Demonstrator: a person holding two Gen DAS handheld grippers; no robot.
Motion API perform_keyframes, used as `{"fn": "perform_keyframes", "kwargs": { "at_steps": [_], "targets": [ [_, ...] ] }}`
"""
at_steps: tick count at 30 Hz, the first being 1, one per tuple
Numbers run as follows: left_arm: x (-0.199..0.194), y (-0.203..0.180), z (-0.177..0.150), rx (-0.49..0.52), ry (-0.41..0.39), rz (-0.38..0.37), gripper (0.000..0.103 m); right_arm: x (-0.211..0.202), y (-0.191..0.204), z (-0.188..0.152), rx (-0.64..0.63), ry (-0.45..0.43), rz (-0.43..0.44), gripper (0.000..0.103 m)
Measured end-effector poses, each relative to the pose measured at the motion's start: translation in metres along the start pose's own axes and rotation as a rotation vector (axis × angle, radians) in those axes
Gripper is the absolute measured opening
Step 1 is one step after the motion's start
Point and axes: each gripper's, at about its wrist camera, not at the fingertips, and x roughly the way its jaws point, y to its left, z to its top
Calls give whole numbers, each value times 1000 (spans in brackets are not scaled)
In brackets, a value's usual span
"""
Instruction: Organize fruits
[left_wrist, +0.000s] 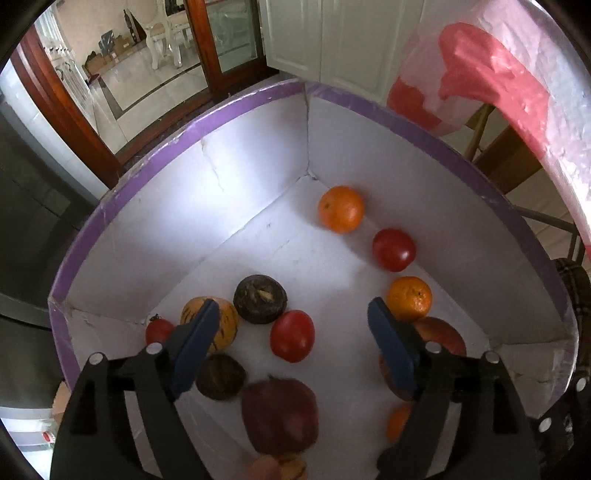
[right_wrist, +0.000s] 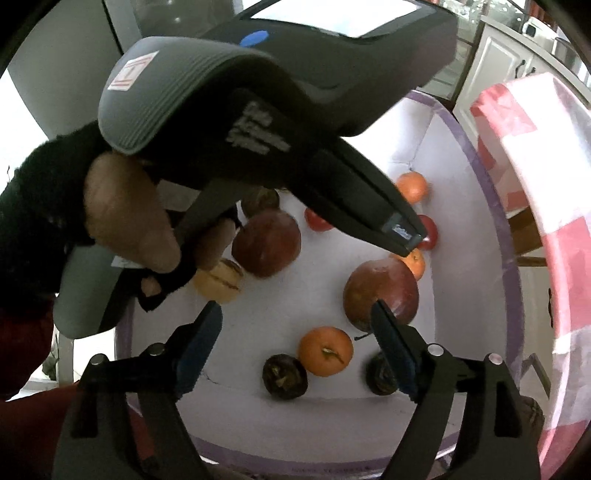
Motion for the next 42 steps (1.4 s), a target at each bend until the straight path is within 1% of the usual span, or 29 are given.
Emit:
{"fn": "perform_keyframes", "kwargs": {
  "at_steps": [3, 5, 7, 8, 11, 12, 13, 14, 16, 18, 19, 21, 23, 24, 26, 27, 28, 30, 32, 33, 36, 40, 42],
  "targets": [
    [-6, 1, 2, -8, -32, 19, 84, -8, -8, 0, 36, -14, 7, 82],
    [-17, 1, 5, -11, -58, 71, 87, -18, -16, 0, 75, -34, 21, 84],
    [-30, 3, 9, -19, -82, 119, 93, -26, -24, 0, 107, -47, 33, 85],
    [-37, 3, 10, -21, -99, 136, 94, -32, -27, 1, 122, -58, 37, 84],
    [-65, 6, 16, -19, -166, 203, 96, -47, -28, 0, 136, -100, 4, 84],
    [-73, 5, 16, -19, -184, 218, 98, -53, -29, 0, 139, -113, -12, 84],
    [-87, 6, 16, -20, -219, 235, 100, -58, -29, 0, 142, -127, -22, 84],
    [-99, 6, 17, -20, -252, 244, 100, -63, -29, 1, 145, -140, -30, 85],
    [-128, 6, 13, -28, -333, 242, 101, -76, -30, 2, 158, -163, -32, 87],
    [-159, 8, 9, -44, -405, 207, 101, -93, -33, 4, 184, -199, -22, 87],
    [-171, 10, 8, -49, -427, 192, 101, -100, -35, 5, 194, -211, -23, 87],
    [-187, 12, 5, -56, -443, 180, 101, -113, -40, 5, 213, -233, -31, 87],
    [-195, 10, 3, -80, -429, 197, 101, -124, -44, 5, 237, -252, -38, 87],
    [-196, 8, 3, -84, -421, 193, 101, -130, -46, 5, 252, -257, -42, 87],
    [-191, 8, 1, -89, -361, 147, 101, -136, -48, 3, 270, -256, -65, 87],
    [-184, 9, 2, -104, -309, 114, 101, -137, -49, 3, 274, -253, -73, 87],
    [-178, 9, 1, -119, -274, 87, 101, -139, -49, 2, 281, -243, -85, 87],
    [-165, 8, -6, -130, -231, 60, 101, -136, -49, -1, 285, -221, -109, 87],
    [-148, 0, -15, -119, -183, 55, 101, -128, -49, -3, 291, -190, -133, 87],
    [-143, -3, -20, -115, -171, 53, 101, -123, -49, -3, 296, -176, -137, 87],
    [-127, -7, -35, -113, -116, 42, 101, -105, -50, -6, 315, -105, -165, 87],
    [-104, 1, -52, -169, -48, 25, 101, -80, -53, -11, 344, -8, -175, 87],
    [-101, 6, -56, -193, -39, 29, 101, -69, -53, -14, 349, 33, -173, 87]
  ]
}}
